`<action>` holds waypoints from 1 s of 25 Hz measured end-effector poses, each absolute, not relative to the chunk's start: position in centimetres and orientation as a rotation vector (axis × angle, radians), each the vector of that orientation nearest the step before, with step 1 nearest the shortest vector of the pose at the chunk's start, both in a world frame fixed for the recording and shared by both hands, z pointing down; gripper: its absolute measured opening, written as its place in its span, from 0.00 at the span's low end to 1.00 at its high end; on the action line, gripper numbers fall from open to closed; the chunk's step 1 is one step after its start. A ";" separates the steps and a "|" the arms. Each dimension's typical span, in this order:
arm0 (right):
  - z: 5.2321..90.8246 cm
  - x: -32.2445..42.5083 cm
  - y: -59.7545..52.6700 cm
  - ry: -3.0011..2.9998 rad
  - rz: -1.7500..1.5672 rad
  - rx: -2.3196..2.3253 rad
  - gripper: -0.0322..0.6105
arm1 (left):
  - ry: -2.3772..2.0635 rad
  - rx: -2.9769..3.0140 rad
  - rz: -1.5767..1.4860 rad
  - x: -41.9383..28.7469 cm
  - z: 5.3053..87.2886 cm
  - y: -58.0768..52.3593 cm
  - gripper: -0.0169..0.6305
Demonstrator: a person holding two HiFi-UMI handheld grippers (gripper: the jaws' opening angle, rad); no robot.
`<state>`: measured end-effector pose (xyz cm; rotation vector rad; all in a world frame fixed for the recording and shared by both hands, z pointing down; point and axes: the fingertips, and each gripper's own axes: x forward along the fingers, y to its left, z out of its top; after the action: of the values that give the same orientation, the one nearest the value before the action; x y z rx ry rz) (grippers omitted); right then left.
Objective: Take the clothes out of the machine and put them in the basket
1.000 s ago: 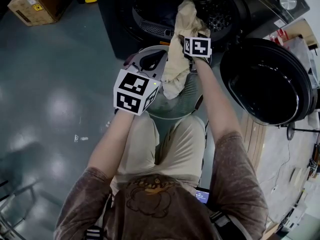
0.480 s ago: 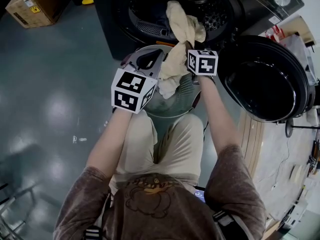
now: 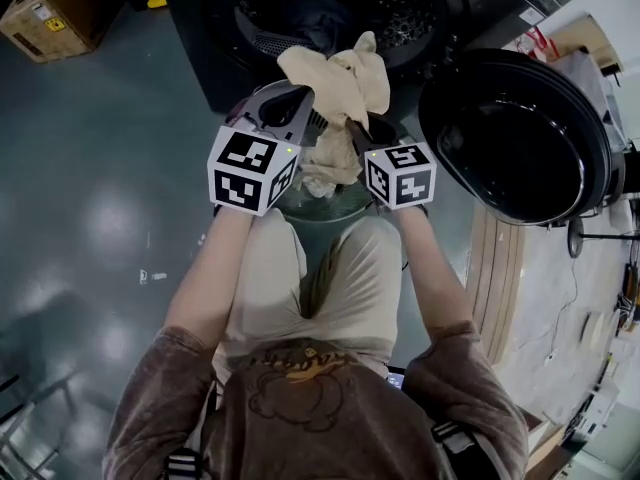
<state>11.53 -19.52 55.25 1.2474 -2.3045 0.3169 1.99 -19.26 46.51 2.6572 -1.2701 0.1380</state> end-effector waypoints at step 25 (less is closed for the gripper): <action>56.1 9.9 -17.2 -2.397 0.368 1.249 0.54 | -1.294 2.651 0.130 2.2 46.2 -18.8 0.04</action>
<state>9.93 -17.15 56.14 1.2486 -2.3972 0.3681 2.22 -18.78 46.19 2.6511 -1.2942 0.1300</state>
